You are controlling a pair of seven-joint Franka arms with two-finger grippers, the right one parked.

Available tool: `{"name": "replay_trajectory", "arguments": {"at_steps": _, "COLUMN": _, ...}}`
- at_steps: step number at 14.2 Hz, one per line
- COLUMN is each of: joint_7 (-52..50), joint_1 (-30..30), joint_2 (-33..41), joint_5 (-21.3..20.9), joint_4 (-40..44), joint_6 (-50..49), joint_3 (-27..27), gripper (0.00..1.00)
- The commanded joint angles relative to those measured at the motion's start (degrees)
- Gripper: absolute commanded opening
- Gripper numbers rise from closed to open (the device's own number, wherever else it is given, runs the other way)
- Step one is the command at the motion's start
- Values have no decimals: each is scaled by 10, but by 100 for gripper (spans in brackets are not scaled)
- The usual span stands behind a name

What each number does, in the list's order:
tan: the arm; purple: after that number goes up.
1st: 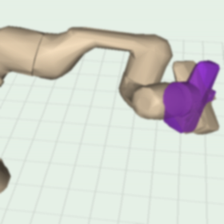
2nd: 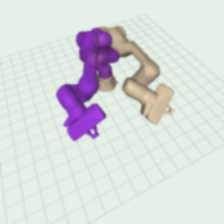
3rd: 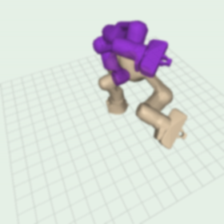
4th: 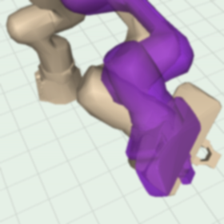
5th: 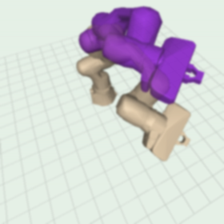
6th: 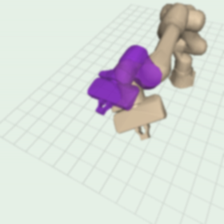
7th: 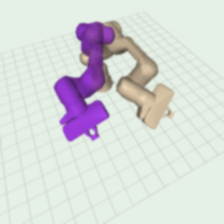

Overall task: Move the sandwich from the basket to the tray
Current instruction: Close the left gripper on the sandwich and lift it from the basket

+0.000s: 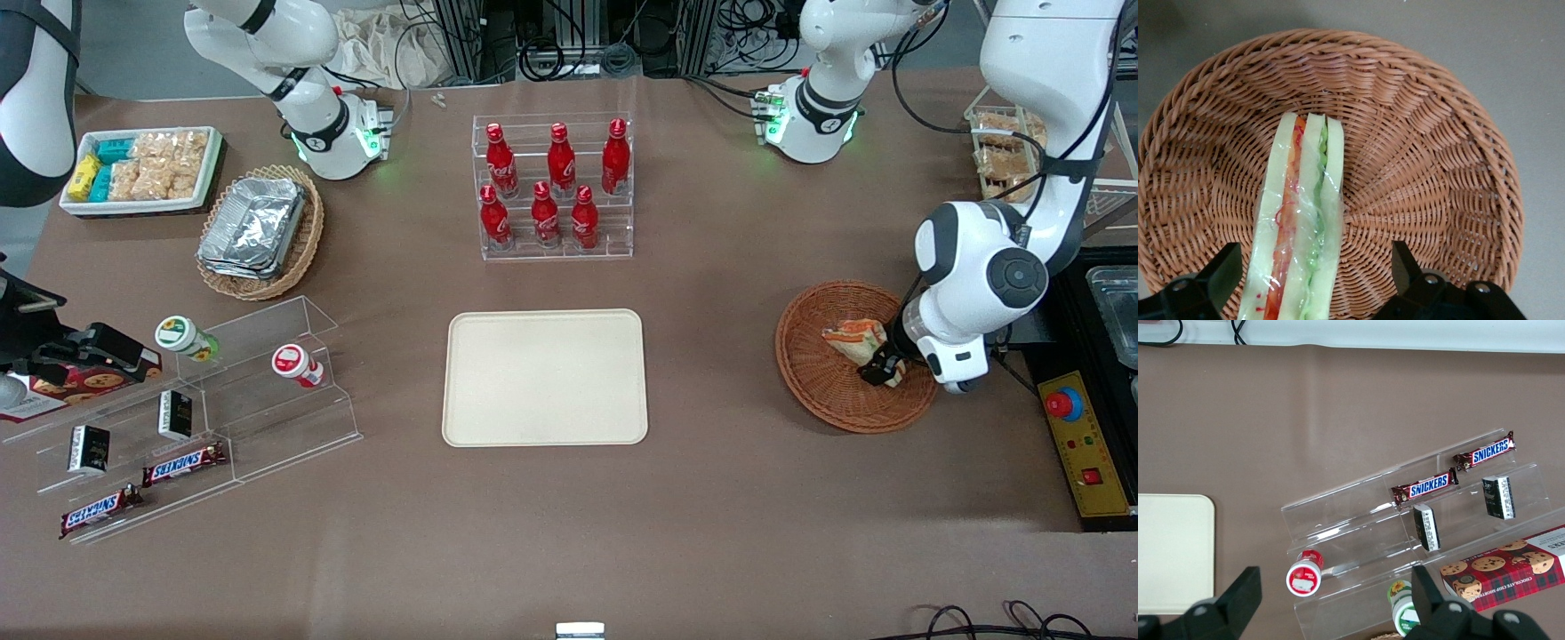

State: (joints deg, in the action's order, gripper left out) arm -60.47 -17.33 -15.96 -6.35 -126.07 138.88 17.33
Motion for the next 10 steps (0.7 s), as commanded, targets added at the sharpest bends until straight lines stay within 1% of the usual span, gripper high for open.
{"name": "replay_trajectory", "arguments": {"at_steps": 1, "joint_7": -30, "joint_1": -2, "joint_2": 7, "joint_5": -2, "joint_4": -24, "joint_6": 32, "joint_3": 3, "gripper": 91}}
{"name": "replay_trajectory", "arguments": {"at_steps": 4, "joint_7": -50, "joint_1": 1, "joint_2": 6, "joint_5": -2, "joint_4": -23, "joint_6": 32, "joint_3": 4, "gripper": 49}}
{"name": "replay_trajectory", "arguments": {"at_steps": 6, "joint_7": -64, "joint_1": 2, "joint_2": 8, "joint_5": -2, "joint_4": -20, "joint_6": 32, "joint_3": 5, "gripper": 4}}
{"name": "replay_trajectory", "arguments": {"at_steps": 7, "joint_7": -64, "joint_1": 3, "joint_2": 9, "joint_5": -2, "joint_4": -18, "joint_6": 31, "joint_3": 6, "gripper": 0}}
{"name": "replay_trajectory", "arguments": {"at_steps": 10, "joint_7": -69, "joint_1": 5, "joint_2": 22, "joint_5": -2, "joint_4": -8, "joint_6": 18, "joint_3": 9, "gripper": 0}}
